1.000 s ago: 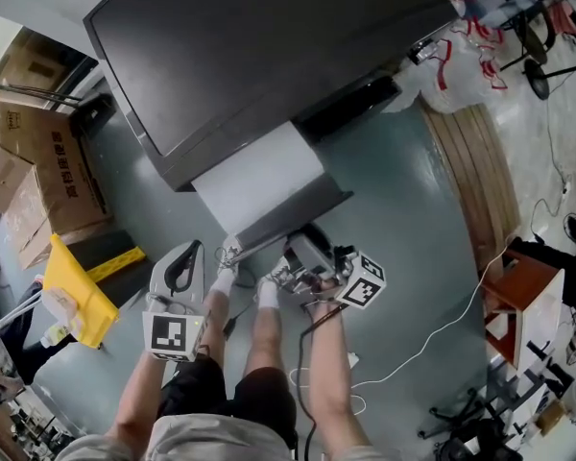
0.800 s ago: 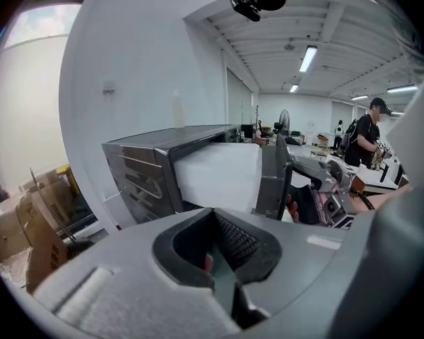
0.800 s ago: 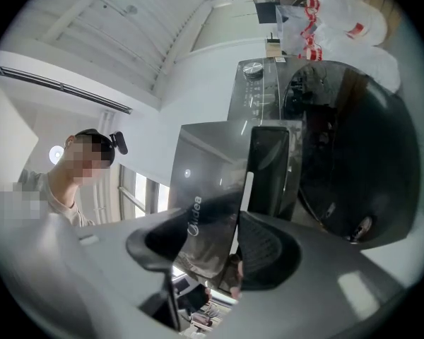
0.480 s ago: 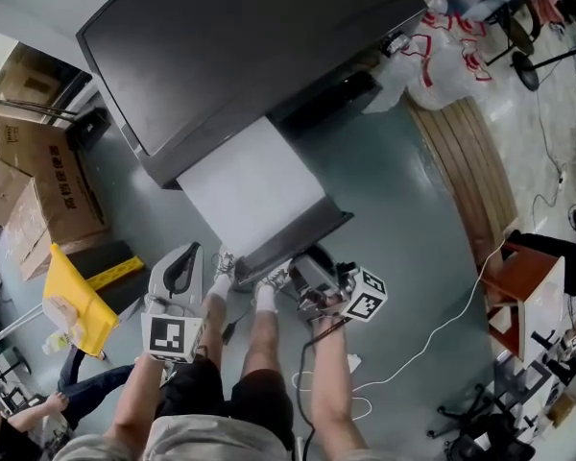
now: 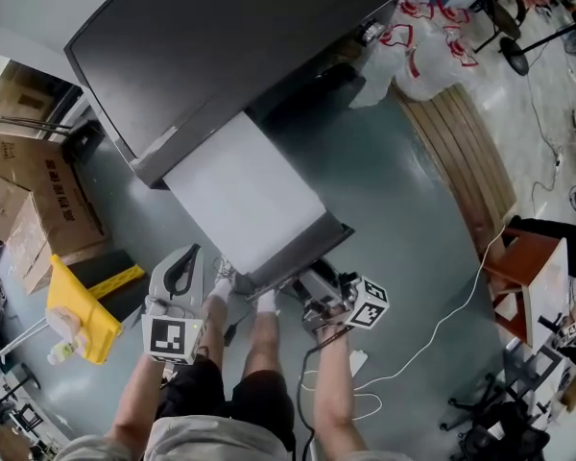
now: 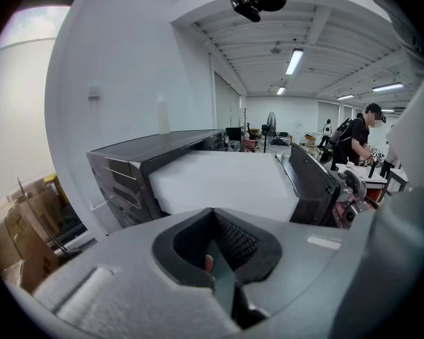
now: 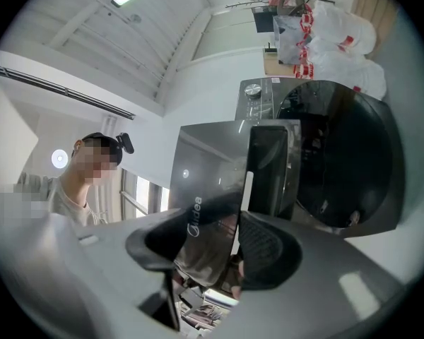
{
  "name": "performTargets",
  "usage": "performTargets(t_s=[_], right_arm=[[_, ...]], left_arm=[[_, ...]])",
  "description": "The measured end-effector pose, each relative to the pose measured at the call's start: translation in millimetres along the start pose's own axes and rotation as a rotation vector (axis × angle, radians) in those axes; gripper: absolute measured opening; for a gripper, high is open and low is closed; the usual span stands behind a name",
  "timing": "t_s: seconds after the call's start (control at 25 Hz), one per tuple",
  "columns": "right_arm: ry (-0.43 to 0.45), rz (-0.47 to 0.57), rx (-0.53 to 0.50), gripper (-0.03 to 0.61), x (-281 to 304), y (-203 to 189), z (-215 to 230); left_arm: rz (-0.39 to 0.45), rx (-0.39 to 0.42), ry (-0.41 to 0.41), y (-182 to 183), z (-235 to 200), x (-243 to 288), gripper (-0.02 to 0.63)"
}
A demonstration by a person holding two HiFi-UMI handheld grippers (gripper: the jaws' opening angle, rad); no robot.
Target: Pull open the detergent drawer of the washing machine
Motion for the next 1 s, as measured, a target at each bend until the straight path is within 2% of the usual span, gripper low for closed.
performTargets(t_s=[0.4,0.56,0.64,0.76,1.0], right_arm=[[0.004,0.016,0.012,0.238,-4.8,-3.5,5.2],[-0.022,0.01,-0.01,0.242,-7.3,-6.2,7.1],[-0.029,0.005,-0.026,0.313,-10.8,-9.7,5.1],[-0.032,0.006,-0.024,0.336,-12.8,-12.3,2.3],[-0.126,0.046,-0.056,0.336,-24.8,-7.6,3.8]], left_arm=[[0.016,0.006,-0.019,0.5,-0.2,0.0,0.011],[0.01,-0.005,-0.018,-1.6,-5.9,-2.3,0.011],[0.006,-0.013,-0.017,-0.9,-6.8,-1.8,0.011],[0.013,-0.008,-0.03,-1.2,-5.0,-0.5,0.011],[0.019,0.003,-0.065,1.4,3.6,0.1,0.011]])
Point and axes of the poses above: the fingertips, and each gripper's own axes: x forward along the fingers, z to its right, y out of its top, the point moved 5 cm from there along -x, backward along the fingers, and after that the axes turned 7 degrees about z, right-handed, at the moved point
